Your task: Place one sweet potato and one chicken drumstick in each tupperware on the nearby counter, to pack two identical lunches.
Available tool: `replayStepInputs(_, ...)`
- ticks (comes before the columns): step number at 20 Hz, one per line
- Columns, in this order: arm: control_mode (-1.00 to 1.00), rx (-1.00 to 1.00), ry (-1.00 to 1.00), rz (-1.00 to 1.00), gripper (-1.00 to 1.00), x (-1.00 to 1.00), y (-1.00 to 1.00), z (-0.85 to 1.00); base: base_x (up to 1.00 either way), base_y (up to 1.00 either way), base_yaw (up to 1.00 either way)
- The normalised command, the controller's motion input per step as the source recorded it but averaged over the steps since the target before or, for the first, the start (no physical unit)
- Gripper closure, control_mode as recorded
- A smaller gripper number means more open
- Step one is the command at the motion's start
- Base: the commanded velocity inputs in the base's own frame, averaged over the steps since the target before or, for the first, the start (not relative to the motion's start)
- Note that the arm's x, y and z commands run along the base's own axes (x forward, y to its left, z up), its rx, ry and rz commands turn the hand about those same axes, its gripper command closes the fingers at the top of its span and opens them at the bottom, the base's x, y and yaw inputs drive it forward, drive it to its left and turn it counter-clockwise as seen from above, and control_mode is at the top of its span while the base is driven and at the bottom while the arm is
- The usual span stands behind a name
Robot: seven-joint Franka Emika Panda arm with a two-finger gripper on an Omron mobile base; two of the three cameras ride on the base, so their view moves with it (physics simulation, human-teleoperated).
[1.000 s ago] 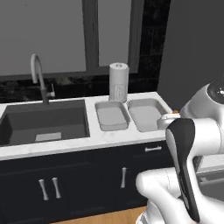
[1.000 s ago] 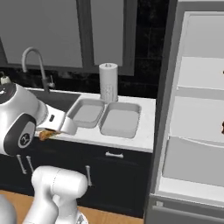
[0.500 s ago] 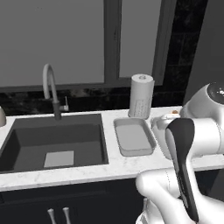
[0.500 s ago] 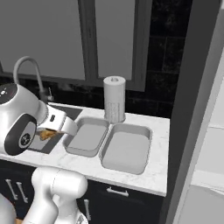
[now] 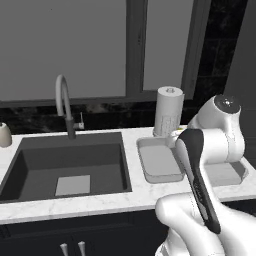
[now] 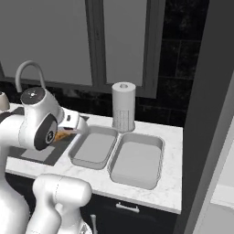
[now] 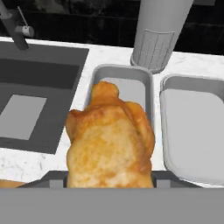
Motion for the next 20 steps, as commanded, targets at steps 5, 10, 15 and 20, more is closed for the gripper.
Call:
replayStepInputs(5,-1.00,-0.06,-0.07,0.31,1.00,0.68,0.04,-0.63,0.00,0.00,0.00)
replayStepInputs(10,-1.00,-0.07,0.08,0.21,1.00,0.68,0.04,-0.25,0.00,0.00,0.00)
replayStepInputs(15,-1.00,-0.08,0.11,0.07,1.00,0.54,0.00,-0.11,0.00,0.00,0.00)
replayStepInputs(20,-1.00,-0.11,0.18,0.11,1.00,0.54,-0.09,-0.35,0.00,0.00,0.00)
